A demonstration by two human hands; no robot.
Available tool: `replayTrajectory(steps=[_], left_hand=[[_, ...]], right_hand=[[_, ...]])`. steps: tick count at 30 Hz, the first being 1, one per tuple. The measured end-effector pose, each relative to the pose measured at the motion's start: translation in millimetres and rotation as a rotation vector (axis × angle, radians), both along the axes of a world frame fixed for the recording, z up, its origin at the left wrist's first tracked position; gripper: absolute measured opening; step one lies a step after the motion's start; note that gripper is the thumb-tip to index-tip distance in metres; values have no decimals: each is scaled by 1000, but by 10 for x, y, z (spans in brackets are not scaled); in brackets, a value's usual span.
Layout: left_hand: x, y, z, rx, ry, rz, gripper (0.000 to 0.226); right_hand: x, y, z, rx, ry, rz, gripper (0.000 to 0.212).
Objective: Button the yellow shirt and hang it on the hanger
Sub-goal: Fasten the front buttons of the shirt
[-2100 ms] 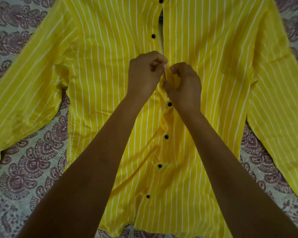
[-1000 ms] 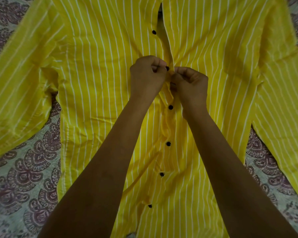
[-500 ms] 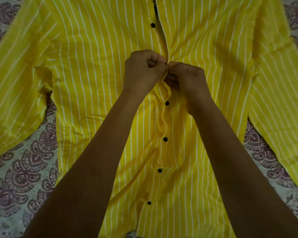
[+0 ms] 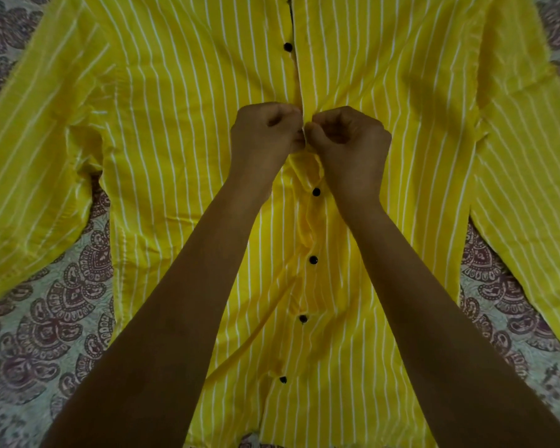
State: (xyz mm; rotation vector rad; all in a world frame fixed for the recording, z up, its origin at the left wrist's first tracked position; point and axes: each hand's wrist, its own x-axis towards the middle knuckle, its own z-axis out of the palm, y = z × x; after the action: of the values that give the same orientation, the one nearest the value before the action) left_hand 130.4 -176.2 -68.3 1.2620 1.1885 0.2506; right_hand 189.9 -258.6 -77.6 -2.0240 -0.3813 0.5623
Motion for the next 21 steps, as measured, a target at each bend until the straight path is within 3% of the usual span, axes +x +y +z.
replayTrajectory(steps=[3,8,15,21], left_hand=[[-6,-8,2,-108,-58,45,17],[29,-19,11,-289,-95,107,16],[15,9,-10,-287,-125,58,17],[-37,20,-79,-201,-126,52,15]], right_hand=[[-90,12,-29,-44,-185,41,11],[-162,2,-103,-53,-256,2,11],[-181,20,-78,3,-195,-68,10],[-168,47,-81,44,-168,-5,10]])
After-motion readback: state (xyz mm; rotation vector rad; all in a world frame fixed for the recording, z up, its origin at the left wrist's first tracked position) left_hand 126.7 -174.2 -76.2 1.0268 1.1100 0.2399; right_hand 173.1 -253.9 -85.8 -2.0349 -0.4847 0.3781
